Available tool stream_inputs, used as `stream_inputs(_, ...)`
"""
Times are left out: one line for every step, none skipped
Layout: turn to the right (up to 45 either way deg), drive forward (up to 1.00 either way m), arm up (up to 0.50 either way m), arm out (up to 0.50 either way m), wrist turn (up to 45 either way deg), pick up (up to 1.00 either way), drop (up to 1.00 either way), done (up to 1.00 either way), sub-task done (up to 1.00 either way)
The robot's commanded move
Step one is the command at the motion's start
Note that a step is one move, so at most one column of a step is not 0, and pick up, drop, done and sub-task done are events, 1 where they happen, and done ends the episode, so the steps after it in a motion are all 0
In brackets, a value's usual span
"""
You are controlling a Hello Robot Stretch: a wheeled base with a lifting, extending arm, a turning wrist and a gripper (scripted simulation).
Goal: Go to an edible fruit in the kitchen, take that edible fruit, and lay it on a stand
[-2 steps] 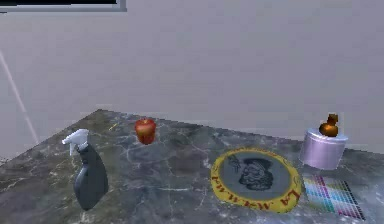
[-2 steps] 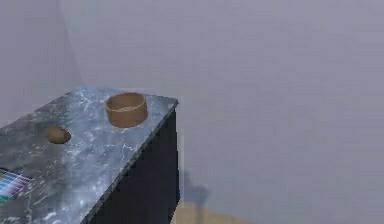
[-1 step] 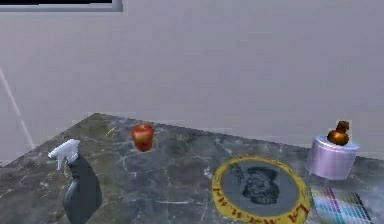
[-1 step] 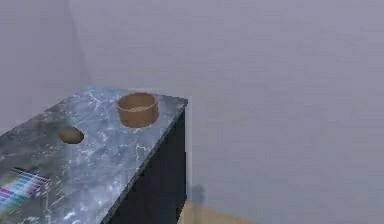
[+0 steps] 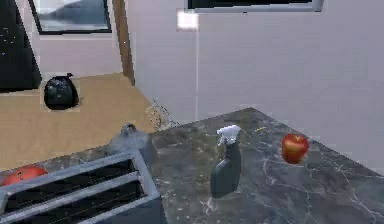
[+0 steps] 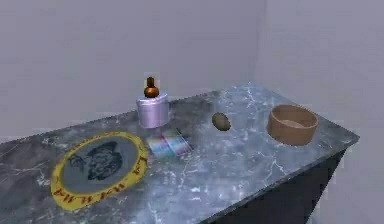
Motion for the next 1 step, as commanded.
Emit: stream_inputs(-45.0,0.0,0.0,0.0,0.0,0.0,0.0,0.0,0.0)
